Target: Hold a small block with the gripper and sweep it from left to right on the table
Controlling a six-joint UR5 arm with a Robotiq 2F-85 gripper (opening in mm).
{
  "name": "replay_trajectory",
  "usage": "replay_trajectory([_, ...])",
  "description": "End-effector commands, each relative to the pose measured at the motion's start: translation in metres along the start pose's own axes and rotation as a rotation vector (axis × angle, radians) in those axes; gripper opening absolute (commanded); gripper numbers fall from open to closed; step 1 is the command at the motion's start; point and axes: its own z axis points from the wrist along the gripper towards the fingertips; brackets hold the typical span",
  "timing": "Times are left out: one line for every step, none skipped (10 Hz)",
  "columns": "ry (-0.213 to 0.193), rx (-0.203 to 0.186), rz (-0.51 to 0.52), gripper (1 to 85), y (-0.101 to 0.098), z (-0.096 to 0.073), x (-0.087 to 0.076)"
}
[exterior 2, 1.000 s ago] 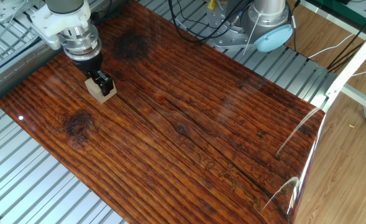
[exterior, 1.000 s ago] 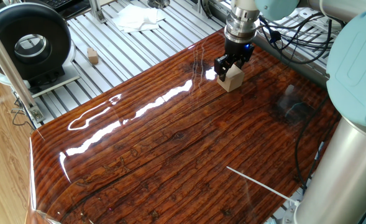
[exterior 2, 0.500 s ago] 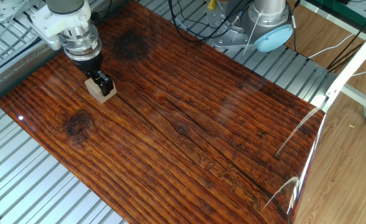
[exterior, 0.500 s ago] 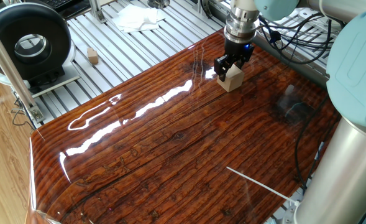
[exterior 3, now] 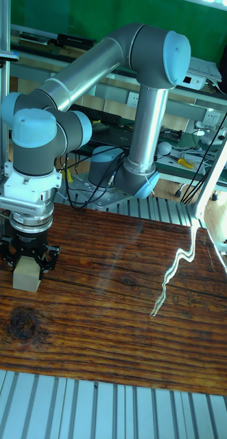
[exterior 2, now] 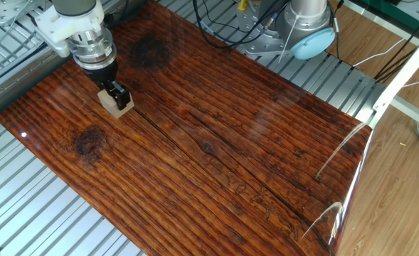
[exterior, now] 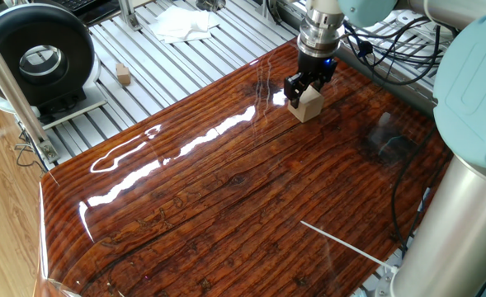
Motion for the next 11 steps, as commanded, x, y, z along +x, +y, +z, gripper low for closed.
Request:
replay_trajectory([-0.004, -0.012, 0.006, 1.0, 0.0025, -0.0009, -0.0007])
replay_trajectory([-0.006, -0.012, 0.006, 1.0, 0.0028, -0.0009, -0.001])
replay_trajectory([-0.006, -0.012, 0.006, 1.0, 0.0033, -0.0009, -0.001])
replay_trajectory([-0.006, -0.012, 0.006, 1.0, 0.004, -0.0011, -0.001])
replay_trajectory([-0.005, -0.014, 0.008, 1.0, 0.0049, -0.0012, -0.001])
replay_trajectory([-0.005, -0.014, 0.009, 1.0, 0.0052, -0.0013, -0.0011])
replay_trajectory([-0.004, -0.014, 0.009, 1.0, 0.0055, -0.0013, -0.0006])
replay_trajectory([-0.004, -0.015, 0.009, 1.0, 0.0065, -0.0009, -0.0004])
replay_trajectory([-0.004, -0.015, 0.009, 1.0, 0.0067, -0.0005, -0.0004])
replay_trajectory([-0.004, -0.015, 0.009, 1.0, 0.0068, -0.0005, -0.0004])
replay_trajectory([-0.004, -0.014, 0.009, 1.0, 0.0064, -0.0005, -0.0004])
